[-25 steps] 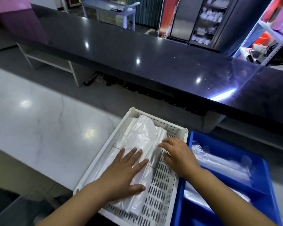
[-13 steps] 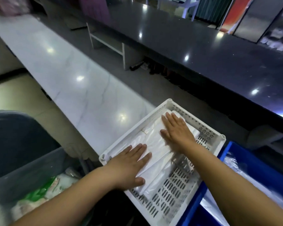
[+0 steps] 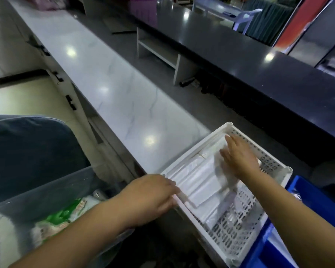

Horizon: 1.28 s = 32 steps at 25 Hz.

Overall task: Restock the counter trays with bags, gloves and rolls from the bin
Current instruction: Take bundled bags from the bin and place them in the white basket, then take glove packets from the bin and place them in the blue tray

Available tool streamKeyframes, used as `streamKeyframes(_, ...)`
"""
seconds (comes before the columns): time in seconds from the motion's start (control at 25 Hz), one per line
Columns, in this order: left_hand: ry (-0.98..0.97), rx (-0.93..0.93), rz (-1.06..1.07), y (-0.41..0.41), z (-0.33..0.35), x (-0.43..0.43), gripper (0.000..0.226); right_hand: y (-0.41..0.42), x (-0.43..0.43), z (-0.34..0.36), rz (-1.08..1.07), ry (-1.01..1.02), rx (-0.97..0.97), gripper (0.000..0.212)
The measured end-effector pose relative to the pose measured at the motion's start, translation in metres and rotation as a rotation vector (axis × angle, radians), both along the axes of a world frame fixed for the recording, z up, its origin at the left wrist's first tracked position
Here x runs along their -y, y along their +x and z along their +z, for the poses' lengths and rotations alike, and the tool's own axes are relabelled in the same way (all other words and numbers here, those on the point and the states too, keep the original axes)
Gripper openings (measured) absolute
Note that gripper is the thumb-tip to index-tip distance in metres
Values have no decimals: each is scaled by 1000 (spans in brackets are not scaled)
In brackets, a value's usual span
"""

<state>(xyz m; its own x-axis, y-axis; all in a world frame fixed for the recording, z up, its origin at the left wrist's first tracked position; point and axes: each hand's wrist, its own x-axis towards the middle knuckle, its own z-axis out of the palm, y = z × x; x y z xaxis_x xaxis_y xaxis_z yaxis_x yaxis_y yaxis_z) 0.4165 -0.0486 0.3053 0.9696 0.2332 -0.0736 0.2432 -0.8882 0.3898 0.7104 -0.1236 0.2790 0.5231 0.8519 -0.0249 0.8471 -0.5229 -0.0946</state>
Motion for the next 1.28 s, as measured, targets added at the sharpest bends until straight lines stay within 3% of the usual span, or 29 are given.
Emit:
streamKeyframes(0.2,41,214,334,-140,10,-70,29,-137,-43,43,251,363,171,25)
streamKeyframes(0.36,-18,179,650,-271,-19,-117,26,-256,-97,39,369,379,88,16)
streamKeyframes(0.6,-225,49,876,-392,-85,-129,25,-387,-134,-43,470,96,-57,17)
streamKeyframes(0.92,-416,-71,993,-433,-149,-113,26,-446,-126,-185,421,-480,-309,26)
streamKeyframes(1.28,-450,-203,1012,-437,-243,-111,29,-483,-190,-357,642,-616,-283,49)
